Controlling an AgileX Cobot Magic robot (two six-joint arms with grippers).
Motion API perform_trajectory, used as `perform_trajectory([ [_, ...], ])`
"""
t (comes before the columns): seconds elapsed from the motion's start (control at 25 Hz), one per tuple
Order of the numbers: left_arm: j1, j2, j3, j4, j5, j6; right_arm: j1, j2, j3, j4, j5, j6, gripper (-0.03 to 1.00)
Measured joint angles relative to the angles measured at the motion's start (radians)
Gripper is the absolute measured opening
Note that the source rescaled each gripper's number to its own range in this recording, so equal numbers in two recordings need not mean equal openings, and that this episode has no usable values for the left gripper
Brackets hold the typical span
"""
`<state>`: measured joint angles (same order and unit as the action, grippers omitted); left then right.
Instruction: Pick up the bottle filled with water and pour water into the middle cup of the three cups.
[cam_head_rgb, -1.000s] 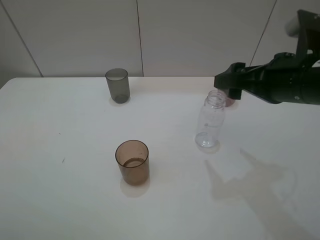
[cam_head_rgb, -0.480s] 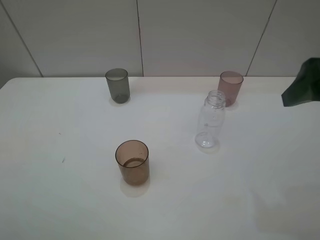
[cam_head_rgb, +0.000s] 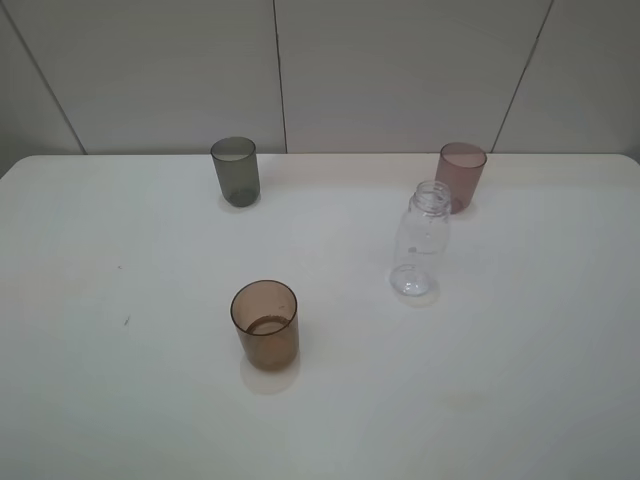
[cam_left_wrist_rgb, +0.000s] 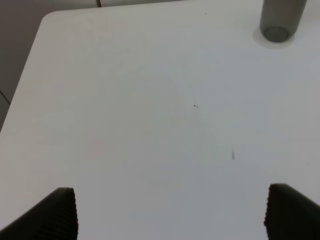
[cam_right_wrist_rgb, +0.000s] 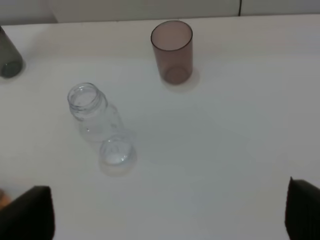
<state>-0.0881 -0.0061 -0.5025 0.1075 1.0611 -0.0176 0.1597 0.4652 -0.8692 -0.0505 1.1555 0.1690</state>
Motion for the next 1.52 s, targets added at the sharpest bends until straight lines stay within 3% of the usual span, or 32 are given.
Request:
perform_trajectory([
  [0.2,0.000,0.000,0.000,0.000,0.000,0.000,0.000,-0.184,0.082,-0.005,0.019,-0.035,1.00],
  [0.44,0.000,0.000,0.000,0.000,0.000,0.000,0.000,-0.380,0.251,0.006,-0.099,-0.130,1.00],
  [0.6,0.000,0.000,0.000,0.000,0.000,0.000,0.000,-0.443,0.338,0.010,-0.100,-0.151,1.00],
  [0.8,0.000,0.000,0.000,0.000,0.000,0.000,-0.019,-0.447,0.349,0.004,-0.095,-0.153,1.00],
  [1.12,0.000,0.000,0.000,0.000,0.000,0.000,-0.200,-0.447,0.349,0.004,-0.095,-0.154,1.00],
  [1.52,0.000,0.000,0.000,0.000,0.000,0.000,-0.209,-0.447,0.349,0.004,-0.095,-0.154,1.00],
])
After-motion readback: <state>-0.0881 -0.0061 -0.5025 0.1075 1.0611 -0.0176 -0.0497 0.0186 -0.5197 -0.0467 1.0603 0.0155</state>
